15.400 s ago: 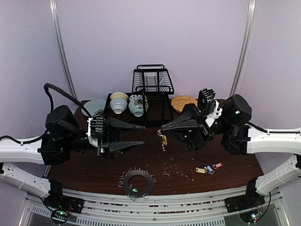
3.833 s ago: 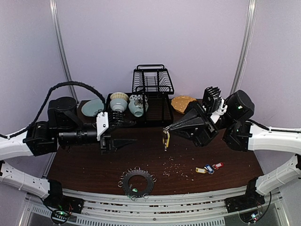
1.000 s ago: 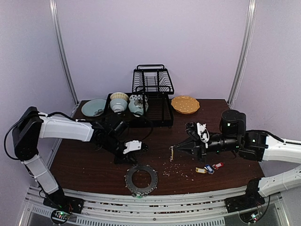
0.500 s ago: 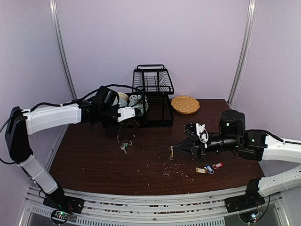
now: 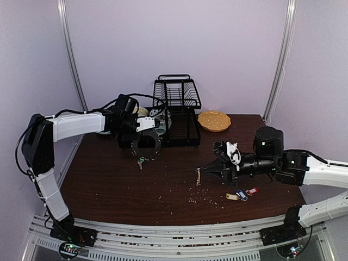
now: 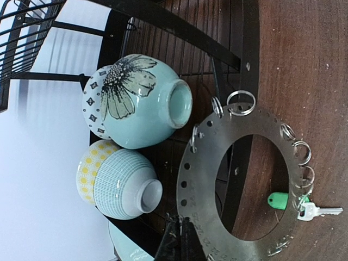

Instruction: Put the keys on the keyring

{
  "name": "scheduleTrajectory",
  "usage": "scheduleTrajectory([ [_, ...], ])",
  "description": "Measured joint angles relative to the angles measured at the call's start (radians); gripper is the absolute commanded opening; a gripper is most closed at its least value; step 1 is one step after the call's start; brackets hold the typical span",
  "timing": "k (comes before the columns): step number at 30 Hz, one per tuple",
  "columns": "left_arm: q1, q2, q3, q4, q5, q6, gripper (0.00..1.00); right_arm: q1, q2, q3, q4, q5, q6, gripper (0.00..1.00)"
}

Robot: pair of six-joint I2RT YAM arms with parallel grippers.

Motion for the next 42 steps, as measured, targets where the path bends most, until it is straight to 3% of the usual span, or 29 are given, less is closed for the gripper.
scheduleTrajectory([
  [17, 0.001, 0.023, 0.000, 0.090, -0.097, 0.074, 0.00, 0.000, 0.004, 0.013, 0.000, 0.000, 0.000, 0.00],
  [38, 0.006, 0.041, -0.004, 0.126, -0.087, 0.089, 0.00, 0.000, 0.014, 0.016, 0.000, 0.000, 0.001, 0.00],
  [42, 0.006, 0.041, -0.004, 0.125, -0.087, 0.087, 0.04, 0.000, 0.020, 0.018, -0.002, 0.000, 0.001, 0.00],
])
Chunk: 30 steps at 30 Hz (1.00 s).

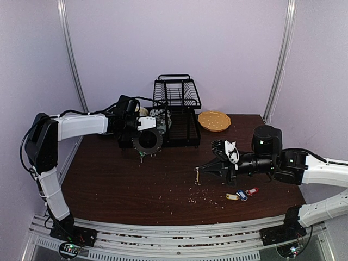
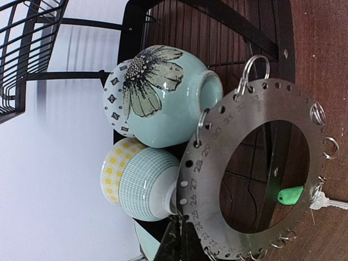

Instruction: Put the keys on the keyring

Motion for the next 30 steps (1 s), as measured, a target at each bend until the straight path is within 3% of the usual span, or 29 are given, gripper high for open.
scheduleTrajectory([
  [11, 0.002, -0.004, 0.000, 0.004, 0.003, -0.055, 0.57, -0.001, 0.003, 0.016, -0.013, -0.001, 0.000, 0.00],
  [14, 0.013, -0.007, 0.005, -0.007, 0.018, -0.134, 0.65, -0.001, 0.003, 0.016, -0.013, -0.001, 0.000, 0.00],
  [19, 0.099, -0.019, 0.039, -0.066, 0.114, -0.450, 0.69, -0.001, 0.003, 0.016, -0.012, -0.002, 0.001, 0.00],
  [21, 0.133, -0.043, 0.015, -0.058, 0.150, -0.591, 0.76, -0.001, 0.003, 0.016, -0.012, -0.004, 0.002, 0.00],
  [24, 0.181, -0.125, -0.123, -0.006, 0.241, -0.822, 0.87, -0.001, 0.006, 0.016, -0.011, -0.010, 0.002, 0.00],
  [30, 0.263, -0.204, -0.470, 0.211, 0.459, -1.190, 0.95, -0.001, 0.013, 0.016, -0.010, -0.023, 0.006, 0.00],
])
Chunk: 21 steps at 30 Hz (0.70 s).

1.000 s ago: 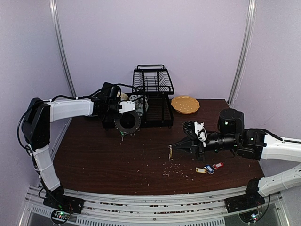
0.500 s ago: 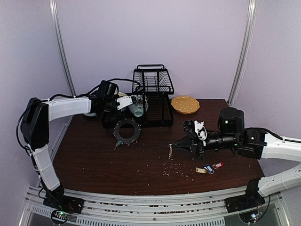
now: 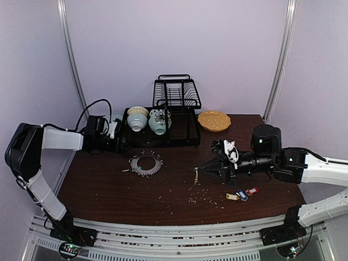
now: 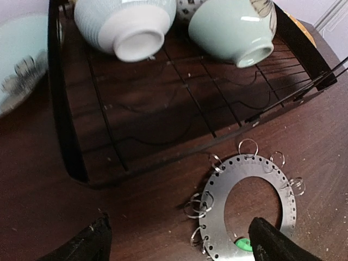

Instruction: Put the keys on the keyring

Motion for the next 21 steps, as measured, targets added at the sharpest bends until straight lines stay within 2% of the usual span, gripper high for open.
scheduleTrajectory([
  [4, 0.009, 0.092, -0.045, 0.101, 0.102, -0.094, 0.98, 0.000, 0.000, 0.000, 0.005, -0.003, 0.000, 0.00],
  [8, -0.001, 0.203, 0.039, 0.076, 0.085, -0.114, 0.97, 0.000, -0.003, -0.001, 0.010, -0.004, 0.003, 0.00],
  [12, -0.030, 0.240, 0.137, -0.011, -0.017, -0.074, 0.89, 0.000, -0.012, -0.006, 0.024, -0.004, 0.015, 0.00],
  [16, -0.069, 0.259, 0.188, -0.069, -0.047, -0.026, 0.82, 0.000, -0.011, -0.008, 0.029, -0.004, 0.021, 0.00],
  [19, -0.096, 0.304, 0.227, -0.098, -0.083, 0.000, 0.71, 0.000, -0.010, -0.008, 0.032, -0.004, 0.022, 0.00],
  [21, -0.114, 0.338, 0.261, -0.117, -0.114, 0.021, 0.70, 0.000, -0.009, -0.008, 0.036, -0.004, 0.022, 0.00],
])
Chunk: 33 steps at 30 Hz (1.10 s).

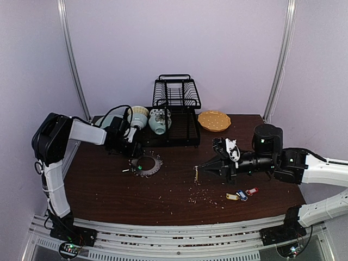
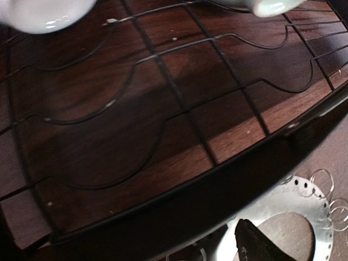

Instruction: Put the keys on the keyring

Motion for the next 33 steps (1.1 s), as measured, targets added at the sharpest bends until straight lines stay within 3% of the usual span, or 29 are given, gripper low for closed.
scheduleTrajectory([
  [5, -0.035, 0.019, 0.036, -0.039, -0.072, 0.017, 0.48, 0.000, 0.011, 0.000, -0.001, 0.000, 0.000, 0.00],
  [6, -0.039, 0.017, 0.031, -0.036, -0.085, 0.018, 0.50, 0.000, 0.013, 0.000, -0.001, 0.000, 0.000, 0.00],
  [8, -0.045, 0.007, 0.011, -0.024, -0.092, 0.025, 0.65, 0.000, 0.013, 0.000, 0.000, 0.000, 0.000, 0.00],
  [10, -0.051, -0.003, -0.006, -0.011, -0.092, 0.036, 0.69, 0.000, 0.013, 0.000, 0.000, -0.001, 0.000, 0.00],
  [16, -0.063, -0.034, -0.085, 0.103, -0.036, 0.016, 0.55, 0.000, 0.022, 0.001, -0.002, -0.004, -0.002, 0.00],
  [22, -0.081, -0.027, -0.058, 0.150, -0.033, 0.000, 0.39, 0.000, 0.016, 0.001, -0.005, -0.003, -0.002, 0.00],
  [33, -0.104, 0.003, -0.014, 0.095, -0.069, 0.020, 0.37, 0.000, 0.002, 0.001, -0.018, 0.002, -0.008, 0.00],
])
